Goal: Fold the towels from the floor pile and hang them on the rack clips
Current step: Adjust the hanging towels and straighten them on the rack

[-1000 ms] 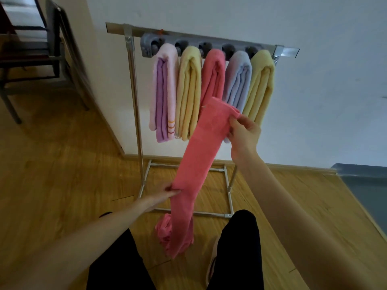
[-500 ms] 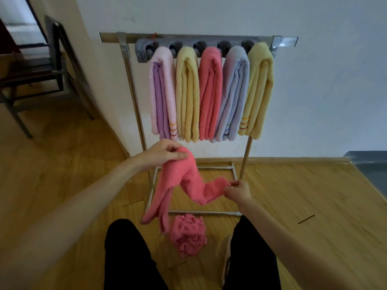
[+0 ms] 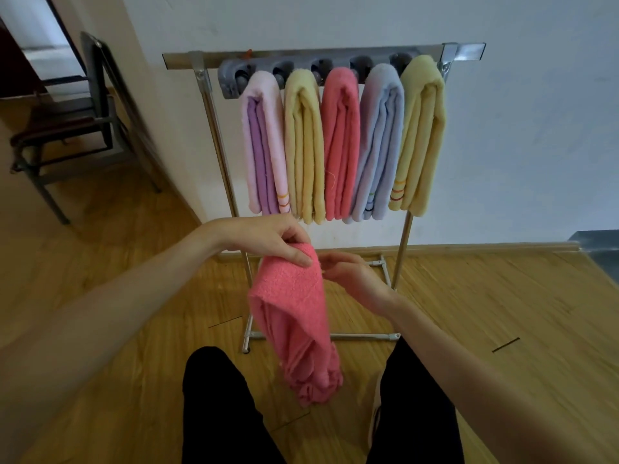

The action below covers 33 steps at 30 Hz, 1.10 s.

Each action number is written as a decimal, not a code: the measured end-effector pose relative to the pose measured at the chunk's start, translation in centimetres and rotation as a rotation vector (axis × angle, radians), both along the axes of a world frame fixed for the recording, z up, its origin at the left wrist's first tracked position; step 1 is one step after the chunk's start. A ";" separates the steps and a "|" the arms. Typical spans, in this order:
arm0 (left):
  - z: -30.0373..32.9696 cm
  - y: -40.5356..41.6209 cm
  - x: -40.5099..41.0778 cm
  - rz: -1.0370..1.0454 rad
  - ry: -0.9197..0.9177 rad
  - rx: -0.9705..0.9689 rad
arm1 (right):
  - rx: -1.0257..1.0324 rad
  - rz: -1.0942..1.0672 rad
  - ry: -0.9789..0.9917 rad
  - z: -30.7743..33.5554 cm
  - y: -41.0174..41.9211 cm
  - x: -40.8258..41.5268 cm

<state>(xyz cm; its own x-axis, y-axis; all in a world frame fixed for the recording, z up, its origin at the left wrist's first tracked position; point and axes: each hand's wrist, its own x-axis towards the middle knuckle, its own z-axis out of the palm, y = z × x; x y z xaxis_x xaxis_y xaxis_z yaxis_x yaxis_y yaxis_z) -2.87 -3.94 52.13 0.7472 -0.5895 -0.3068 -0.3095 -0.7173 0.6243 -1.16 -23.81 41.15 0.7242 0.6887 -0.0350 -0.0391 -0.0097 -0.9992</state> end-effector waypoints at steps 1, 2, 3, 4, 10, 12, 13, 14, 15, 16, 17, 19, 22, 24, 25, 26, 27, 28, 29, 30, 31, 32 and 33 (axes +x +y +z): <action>-0.1 0.1 -0.1 0.003 -0.002 0.000 | 0.000 0.055 0.000 0.5 0.3 0.0; -0.2 0.3 -0.1 0.013 -0.007 -0.003 | -0.002 0.095 -0.009 0.9 0.4 0.0; -0.3 0.5 -0.1 0.031 -0.013 -0.005 | -0.014 0.121 -0.030 1.2 0.6 0.1; -0.5 0.8 -0.1 0.050 -0.018 -0.008 | -0.038 0.137 -0.058 1.4 0.6 0.2; -1.0 3.0 -0.5 0.202 -0.029 -0.070 | -0.075 0.171 -0.111 3.6 -0.2 1.3; -1.0 3.9 -0.8 0.253 -0.044 -0.100 | -0.104 0.149 -0.140 4.3 -0.3 2.1; -1.1 4.5 -0.8 0.274 -0.055 -0.108 | -0.124 0.129 -0.153 4.6 -0.4 2.6; -1.0 5.2 -0.8 0.300 -0.064 -0.117 | -0.140 0.104 -0.167 4.8 -0.6 3.0; -1.0 6.0 -0.8 0.324 -0.064 -0.130 | -0.151 0.080 -0.181 5.0 -0.7 3.5; -0.8 6.9 -0.9 0.342 -0.046 -0.155 | -0.157 0.061 -0.196 5.2 -0.8 3.8; -0.6 7.8 -0.9 0.360 -0.011 -0.198 | -0.161 0.045 -0.216 5.4 -0.8 4.2; 0.1 9.2 -1.0 0.381 0.051 -0.295 | -0.179 0.034 -0.269 6.0 -0.5 4.8; 1.4 10.3 -0.6 0.353 -0.073 -0.247 | -0.204 0.081 -0.395 7.5 1.0 5.8; 2.4 11.0 0.2 0.285 -0.207 -0.085 | -0.246 0.125 -0.499 9.0 2.4 6.3; 2.8 11.5 0.7 0.262 -0.246 -0.001 | -0.281 0.156 -0.572 9.8 3.2 6.6; 3.3 12.0 1.1 0.259 -0.272 0.071 | -0.330 0.197 -0.657 10.6 4.1 6.8; 3.7 12.5 1.5 0.270 -0.297 0.129 | -0.385 0.250 -0.744 11.4 4.9 7.0; 4.2 13.0 1.8 0.285 -0.326 0.175 | -0.447 0.296 -0.815 12.1 5.9 7.2; 4.8 13.4 2.1 0.293 -0.360 0.213 | -0.507 0.326 -0.863 12.7 6.8 7.4; 5.3 13.8 2.5 0.295 -0.399 0.247 | -0.561 0.327 -0.886 13.2 7.7 7.6; 5.8 14.2 2.9 0.298 -0.437 0.276 | -0.598 0.305 -0.900 13.7 8.6 7.8; 6.3 14.6 3.2 0.314 -0.473 0.299 | -0.616 0.267 -0.911 14.3 9.5 7.9; 6.8 15.0 3.6 0.345 -0.515 0.313 | -0.619 0.226 -0.920 14.8 10.4 8.0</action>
<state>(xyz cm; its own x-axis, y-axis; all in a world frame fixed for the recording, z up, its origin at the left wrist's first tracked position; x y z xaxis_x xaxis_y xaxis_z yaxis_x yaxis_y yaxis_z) 0.70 11.02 58.91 0.9721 -0.2336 0.0207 -0.2327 -0.9503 0.2066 6.83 -13.42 55.97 0.5117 0.8565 0.0669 0.7742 -0.4259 -0.4683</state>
